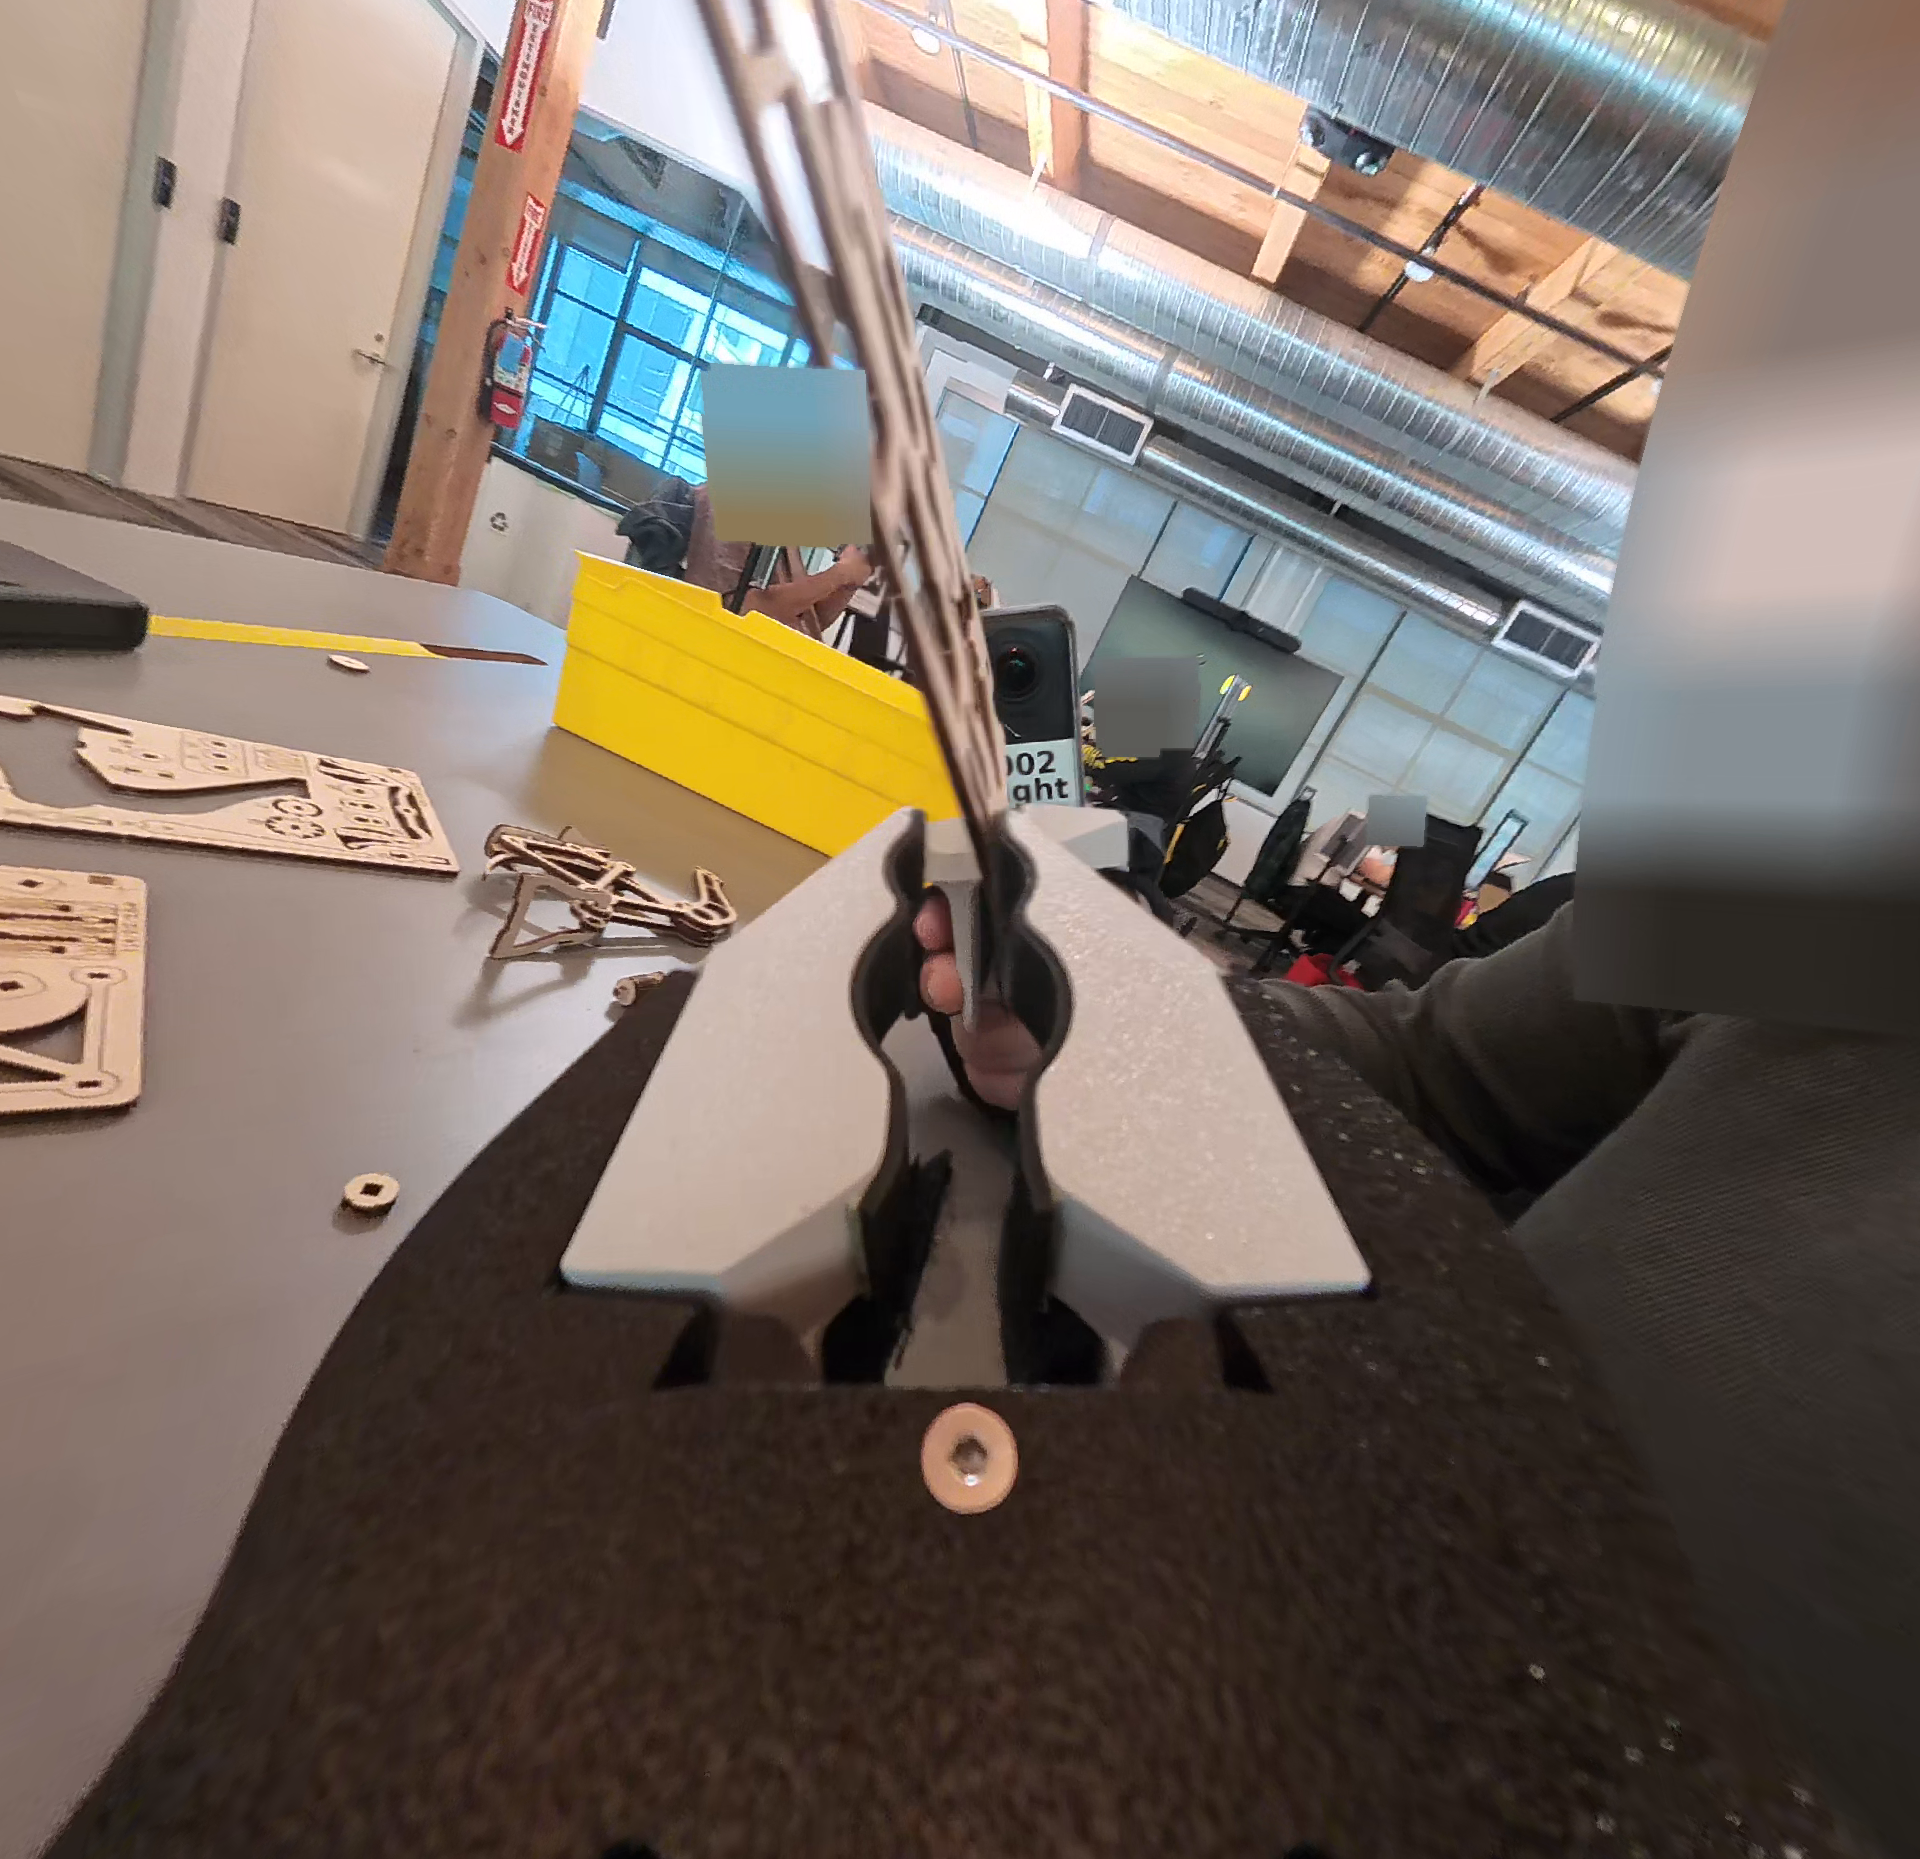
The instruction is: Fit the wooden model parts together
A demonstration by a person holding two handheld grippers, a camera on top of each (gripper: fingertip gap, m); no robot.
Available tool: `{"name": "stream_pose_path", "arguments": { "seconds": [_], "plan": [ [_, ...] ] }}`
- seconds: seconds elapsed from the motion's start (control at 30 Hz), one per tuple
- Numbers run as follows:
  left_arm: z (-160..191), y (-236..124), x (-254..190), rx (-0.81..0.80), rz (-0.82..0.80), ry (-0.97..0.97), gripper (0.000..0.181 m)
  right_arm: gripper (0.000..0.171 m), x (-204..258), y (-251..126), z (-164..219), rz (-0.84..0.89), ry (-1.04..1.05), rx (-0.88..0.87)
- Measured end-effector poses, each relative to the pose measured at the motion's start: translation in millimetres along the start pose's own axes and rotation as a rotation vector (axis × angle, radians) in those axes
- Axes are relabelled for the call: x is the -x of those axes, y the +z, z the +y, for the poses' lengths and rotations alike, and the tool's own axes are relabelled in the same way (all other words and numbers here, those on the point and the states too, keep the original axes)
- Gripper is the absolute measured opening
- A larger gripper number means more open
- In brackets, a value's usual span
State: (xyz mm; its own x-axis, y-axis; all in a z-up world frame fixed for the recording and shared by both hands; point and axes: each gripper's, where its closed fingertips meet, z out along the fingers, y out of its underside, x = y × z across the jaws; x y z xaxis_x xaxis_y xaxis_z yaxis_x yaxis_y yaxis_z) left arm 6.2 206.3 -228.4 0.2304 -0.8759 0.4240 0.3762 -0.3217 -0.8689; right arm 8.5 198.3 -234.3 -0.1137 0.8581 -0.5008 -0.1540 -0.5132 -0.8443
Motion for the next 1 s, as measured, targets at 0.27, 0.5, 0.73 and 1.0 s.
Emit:
{"name": "stream_pose_path", "arguments": {
  "seconds": [0.27,0.5,0.73,1.0],
  "plan": [
    [5.2,3.0,-8.3,0.024,0.071,-0.059,0.024,0.001,4.1,0.2,-1.9,-0.01,-0.004,0.003],
    [1.4,-0.1,-10.9,0.007,0.084,-0.049,0.0,0.0,4.3,2.8,4.3,0.002,-0.034,0.043],
    [7.2,0.4,-1.4,0.06,0.016,-0.063,0.0,0.006,-9.1,1.0,7.8,0.162,-0.177,0.111],
    [15.5,0.6,12.1,0.119,-0.072,-0.075,0.001,0.006,-26.0,-1.8,13.5,0.288,-0.164,0.116]
  ]
}}
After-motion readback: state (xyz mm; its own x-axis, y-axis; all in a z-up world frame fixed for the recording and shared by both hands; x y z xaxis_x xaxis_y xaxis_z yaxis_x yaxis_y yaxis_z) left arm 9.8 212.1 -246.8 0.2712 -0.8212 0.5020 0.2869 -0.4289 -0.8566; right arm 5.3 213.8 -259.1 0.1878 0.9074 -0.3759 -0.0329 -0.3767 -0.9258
